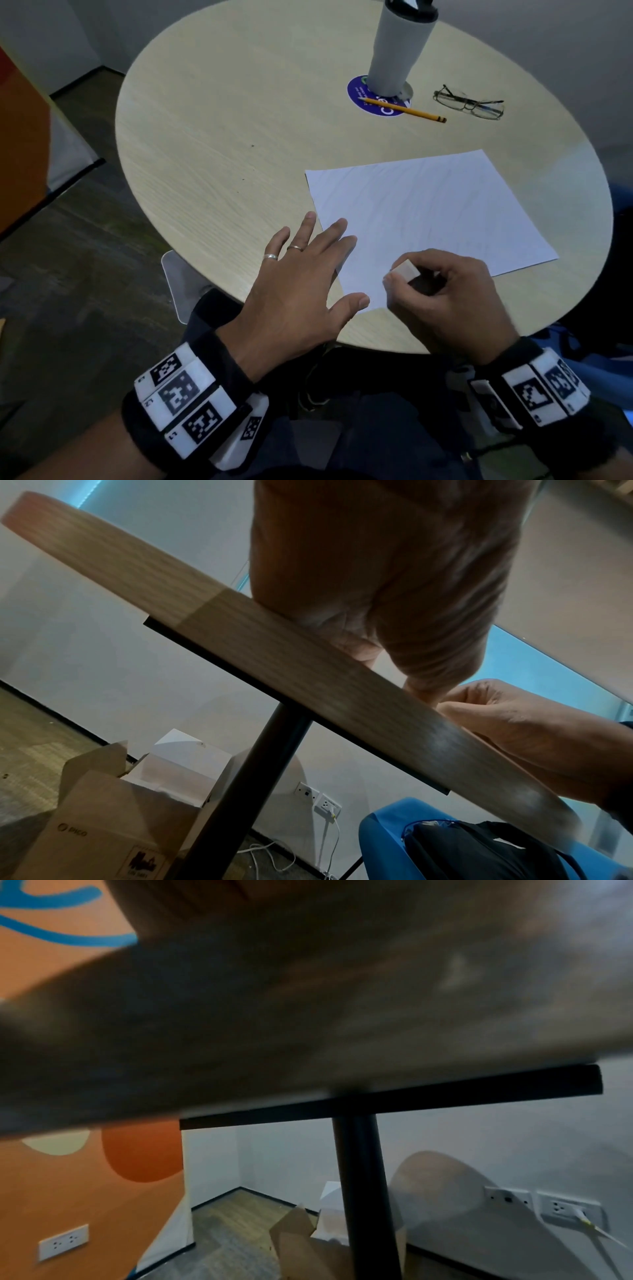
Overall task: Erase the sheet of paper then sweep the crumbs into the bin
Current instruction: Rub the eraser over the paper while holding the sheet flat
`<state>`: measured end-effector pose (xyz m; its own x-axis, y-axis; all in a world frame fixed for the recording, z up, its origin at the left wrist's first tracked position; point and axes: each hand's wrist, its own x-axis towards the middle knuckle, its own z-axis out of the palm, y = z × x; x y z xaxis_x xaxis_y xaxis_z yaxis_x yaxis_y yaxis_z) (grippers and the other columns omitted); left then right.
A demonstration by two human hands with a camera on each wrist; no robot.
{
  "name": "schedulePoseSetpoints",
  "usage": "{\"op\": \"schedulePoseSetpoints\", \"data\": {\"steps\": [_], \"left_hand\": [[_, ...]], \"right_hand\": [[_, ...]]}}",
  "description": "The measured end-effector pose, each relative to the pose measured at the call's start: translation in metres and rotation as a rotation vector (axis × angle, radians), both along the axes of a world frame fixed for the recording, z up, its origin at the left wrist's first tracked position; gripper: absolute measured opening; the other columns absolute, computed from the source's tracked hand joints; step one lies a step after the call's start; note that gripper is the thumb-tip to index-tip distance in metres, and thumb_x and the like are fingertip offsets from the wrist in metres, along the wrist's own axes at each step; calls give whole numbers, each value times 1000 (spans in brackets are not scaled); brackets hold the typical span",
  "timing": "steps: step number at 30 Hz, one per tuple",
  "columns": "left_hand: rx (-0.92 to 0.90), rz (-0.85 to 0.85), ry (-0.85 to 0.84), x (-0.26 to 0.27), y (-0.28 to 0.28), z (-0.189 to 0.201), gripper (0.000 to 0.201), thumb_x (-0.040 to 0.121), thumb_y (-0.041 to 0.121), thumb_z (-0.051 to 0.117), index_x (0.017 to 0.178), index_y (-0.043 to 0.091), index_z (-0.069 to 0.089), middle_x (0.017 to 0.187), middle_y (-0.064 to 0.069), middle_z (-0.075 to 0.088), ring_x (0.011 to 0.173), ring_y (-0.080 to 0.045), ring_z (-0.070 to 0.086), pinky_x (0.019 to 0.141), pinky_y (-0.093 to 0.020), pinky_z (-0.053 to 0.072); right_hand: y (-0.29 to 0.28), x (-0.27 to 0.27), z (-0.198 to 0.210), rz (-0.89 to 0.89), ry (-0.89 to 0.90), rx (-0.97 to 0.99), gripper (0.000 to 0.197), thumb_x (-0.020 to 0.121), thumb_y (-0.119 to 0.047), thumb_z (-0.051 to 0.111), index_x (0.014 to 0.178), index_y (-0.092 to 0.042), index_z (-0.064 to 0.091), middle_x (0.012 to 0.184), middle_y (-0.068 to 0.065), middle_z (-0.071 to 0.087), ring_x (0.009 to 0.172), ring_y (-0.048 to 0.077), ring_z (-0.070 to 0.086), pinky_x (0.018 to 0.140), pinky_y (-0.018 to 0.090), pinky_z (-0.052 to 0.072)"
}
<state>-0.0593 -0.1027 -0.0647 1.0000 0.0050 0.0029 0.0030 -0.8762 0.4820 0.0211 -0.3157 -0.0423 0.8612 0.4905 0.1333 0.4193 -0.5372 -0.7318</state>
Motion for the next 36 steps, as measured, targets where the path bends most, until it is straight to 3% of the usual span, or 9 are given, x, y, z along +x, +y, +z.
{"op": "schedulePoseSetpoints", "data": {"steps": [6,10,15,17,20,24,30,36], "left_hand": [[-1,0,1,0,1,-1,76,94,75,46,158,39,28,174,21,6,161,-11,-11,128,-43,-5],[-1,4,0,1,0,-1,75,94,75,46,157,39,30,173,22,7,161,-12,-9,128,-44,-4],[-15,-2,-1,1,1,1,74,95,75,48,158,40,29,173,24,6,161,-10,-12,128,-42,-6],[-18,-8,4,1,1,2,75,94,74,48,158,40,29,173,24,6,161,-10,-11,128,-41,-7],[-27,-5,9,1,1,2,76,94,73,49,159,40,28,172,25,4,160,-8,-14,128,-40,-9],[-22,-6,15,1,1,3,75,95,73,49,159,41,25,172,25,2,159,-7,-17,128,-41,-9],[-48,0,13,1,1,2,74,94,70,54,157,41,29,172,25,4,159,-7,-16,129,-42,-8],[-31,5,18,2,1,2,76,95,72,52,159,41,26,173,24,0,159,-7,-19,128,-42,-10]], "right_hand": [[14,-17,0,20,-70,-17,17,86,-15,79,73,-16,69,64,0,61,60,21,57,59,41,49],[0,2,0,-66,-75,-36,16,86,-19,77,73,-15,69,65,-2,63,63,21,59,62,42,52],[16,-20,0,43,-113,-70,15,86,-23,78,73,-20,69,66,-4,60,68,18,59,63,40,50],[7,-5,-1,-14,-74,-71,15,85,-25,76,75,-18,69,68,-4,64,67,19,60,63,41,51],[-7,12,0,-102,-68,-32,13,85,-22,75,75,-16,70,71,-3,69,69,22,64,66,45,55],[12,-11,2,-15,-108,-42,17,87,-15,78,73,-16,68,68,-2,64,65,19,60,63,41,51],[-7,17,0,-122,20,51,12,88,-14,79,77,-12,74,71,1,71,68,28,67,70,50,57],[12,-4,1,-37,-61,-42,15,88,-18,78,76,-17,70,67,-2,63,66,23,61,65,44,52]]}}
